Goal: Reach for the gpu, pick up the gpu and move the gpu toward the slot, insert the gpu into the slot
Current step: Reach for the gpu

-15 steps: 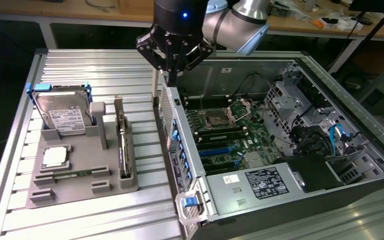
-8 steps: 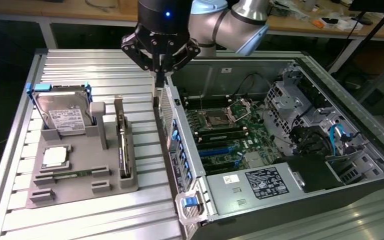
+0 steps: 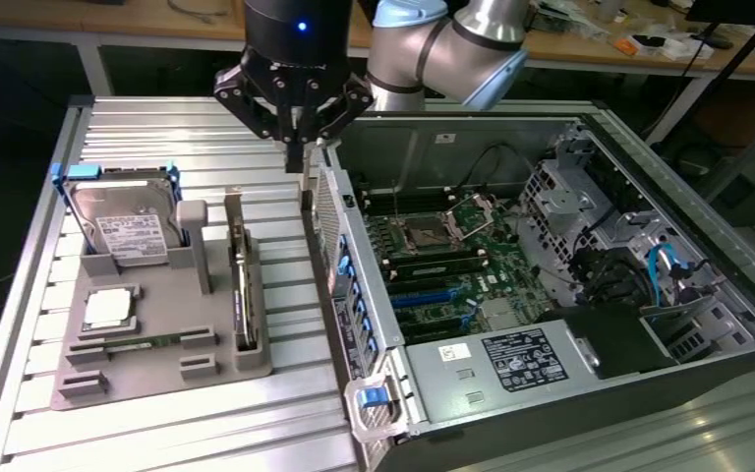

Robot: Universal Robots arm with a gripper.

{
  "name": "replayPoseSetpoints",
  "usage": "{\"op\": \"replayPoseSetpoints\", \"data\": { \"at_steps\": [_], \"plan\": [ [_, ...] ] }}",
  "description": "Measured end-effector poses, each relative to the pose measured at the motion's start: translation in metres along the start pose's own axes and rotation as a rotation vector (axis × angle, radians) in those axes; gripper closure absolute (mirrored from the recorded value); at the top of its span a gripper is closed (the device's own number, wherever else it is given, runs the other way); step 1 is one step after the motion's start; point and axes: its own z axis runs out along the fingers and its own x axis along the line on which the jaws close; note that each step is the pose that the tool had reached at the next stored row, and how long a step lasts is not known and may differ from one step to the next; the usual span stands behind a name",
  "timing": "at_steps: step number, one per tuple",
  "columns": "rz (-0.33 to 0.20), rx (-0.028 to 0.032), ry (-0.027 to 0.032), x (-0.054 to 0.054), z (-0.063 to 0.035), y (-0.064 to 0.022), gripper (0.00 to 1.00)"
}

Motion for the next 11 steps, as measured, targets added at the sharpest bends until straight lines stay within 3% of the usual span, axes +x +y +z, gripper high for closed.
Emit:
{"op": "replayPoseSetpoints", "data": {
  "at_steps": [11],
  "plan": [
    [0.0, -0.0016, 0.0002, 0.029, -0.0008, -0.0022, 0.89]
  ]
}}
